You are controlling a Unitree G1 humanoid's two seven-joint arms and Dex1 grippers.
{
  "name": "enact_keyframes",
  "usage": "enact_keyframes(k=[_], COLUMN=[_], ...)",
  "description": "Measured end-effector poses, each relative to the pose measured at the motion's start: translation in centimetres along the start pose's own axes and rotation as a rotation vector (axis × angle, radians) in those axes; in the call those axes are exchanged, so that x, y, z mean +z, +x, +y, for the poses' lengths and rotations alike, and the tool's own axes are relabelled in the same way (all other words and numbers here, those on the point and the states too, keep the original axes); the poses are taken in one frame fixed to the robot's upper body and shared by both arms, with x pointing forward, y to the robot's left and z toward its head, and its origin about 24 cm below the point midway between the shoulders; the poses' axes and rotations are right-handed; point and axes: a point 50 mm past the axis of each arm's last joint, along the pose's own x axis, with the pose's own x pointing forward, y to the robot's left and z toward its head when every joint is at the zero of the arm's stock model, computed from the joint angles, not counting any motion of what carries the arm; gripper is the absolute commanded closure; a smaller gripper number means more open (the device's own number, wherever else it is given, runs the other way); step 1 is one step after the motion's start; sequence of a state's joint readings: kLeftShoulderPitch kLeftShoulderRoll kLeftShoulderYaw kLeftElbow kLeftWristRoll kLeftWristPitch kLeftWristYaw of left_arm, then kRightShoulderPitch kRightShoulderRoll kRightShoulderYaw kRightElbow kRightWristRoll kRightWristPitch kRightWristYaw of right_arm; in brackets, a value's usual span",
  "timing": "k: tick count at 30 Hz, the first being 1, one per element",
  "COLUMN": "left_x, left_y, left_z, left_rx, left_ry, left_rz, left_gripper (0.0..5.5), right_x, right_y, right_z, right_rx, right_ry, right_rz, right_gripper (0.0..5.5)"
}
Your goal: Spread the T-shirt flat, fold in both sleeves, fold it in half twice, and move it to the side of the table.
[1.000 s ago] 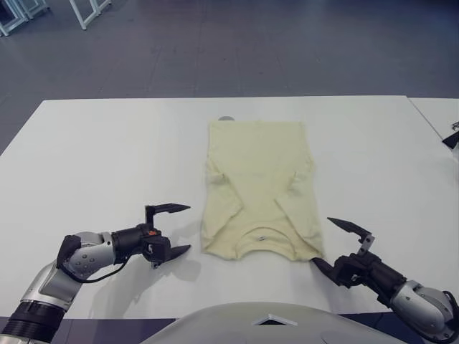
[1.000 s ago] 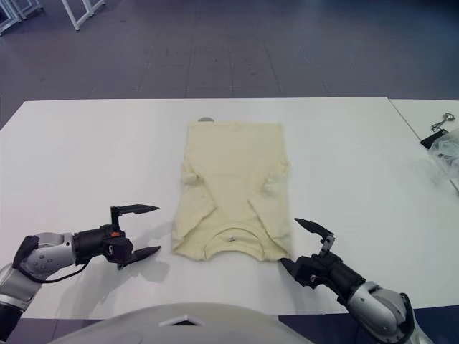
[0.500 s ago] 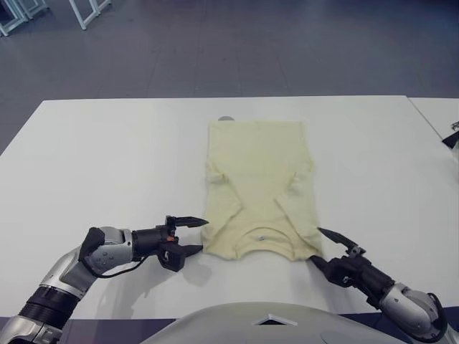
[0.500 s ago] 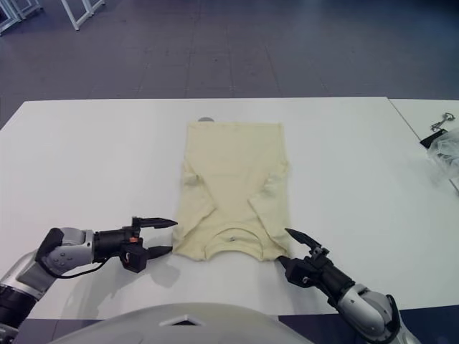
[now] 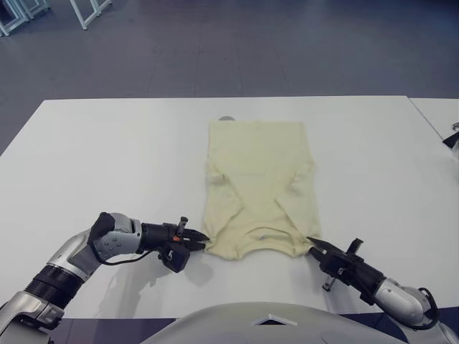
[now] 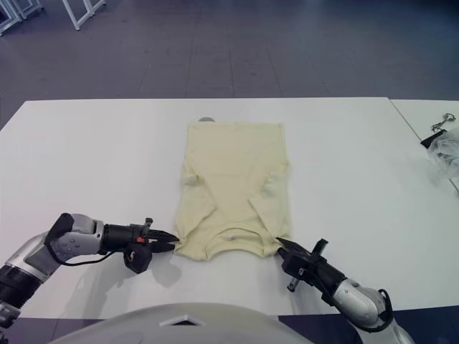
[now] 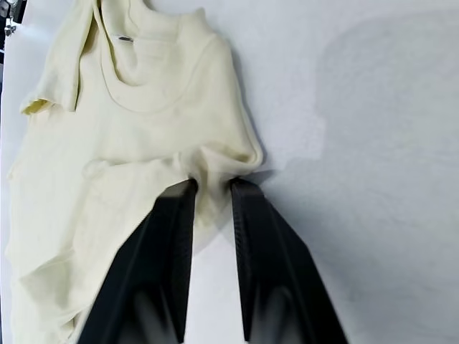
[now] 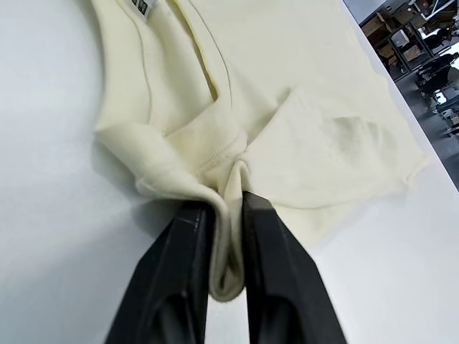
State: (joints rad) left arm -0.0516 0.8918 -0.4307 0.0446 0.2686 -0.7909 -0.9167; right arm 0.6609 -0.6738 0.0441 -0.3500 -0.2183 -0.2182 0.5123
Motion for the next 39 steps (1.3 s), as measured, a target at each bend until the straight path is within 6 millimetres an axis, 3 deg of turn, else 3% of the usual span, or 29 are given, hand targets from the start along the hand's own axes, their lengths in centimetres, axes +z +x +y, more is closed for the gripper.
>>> enact_keyframes(k=[2, 7, 15, 24, 29, 35, 39], left_x=[-0.2, -0.3, 0.7, 3.3, 4.1, 6.6, 7.2], left_y=[0.1, 0.0, -2.3, -5.3, -6.7, -8.3, -8.9], left_z=[0.2, 0.5, 0.3, 3.6, 3.0, 2.3, 3.5], left_rx=[-0.02, -0.036, -0.193, -0.16, -0.268, -0.406, -0.345], left_ry=[-0.001, -0.044, -0.188, -0.464, -0.623, -0.816, -0.887], left_rz=[0.006, 0.009, 0.016, -0.128, -0.164, -0.288, -0.34], left_gripper=[5.49, 5.49, 5.49, 5.49, 5.49, 5.49, 5.49], right_x=[0.1, 0.6, 2.7, 5.0, 6.4, 7.6, 8.8], right_y=[0.0, -0.7, -2.0, -3.5, -5.0, -6.9, -6.9], right_z=[-0.1, -0.6, -2.3, -4.5, -4.7, -4.5, -6.0], right_rx=[0.013, 0.068, 0.225, 0.433, 0.611, 0.794, 0.75], right_ry=[0.028, 0.102, 0.193, 0.385, 0.488, 0.639, 0.665], right_rz=[0.011, 0.048, 0.067, 0.036, 0.016, -0.054, -0.158], right_gripper=[5.5, 5.5, 5.5, 5.5, 5.5, 5.5, 5.5])
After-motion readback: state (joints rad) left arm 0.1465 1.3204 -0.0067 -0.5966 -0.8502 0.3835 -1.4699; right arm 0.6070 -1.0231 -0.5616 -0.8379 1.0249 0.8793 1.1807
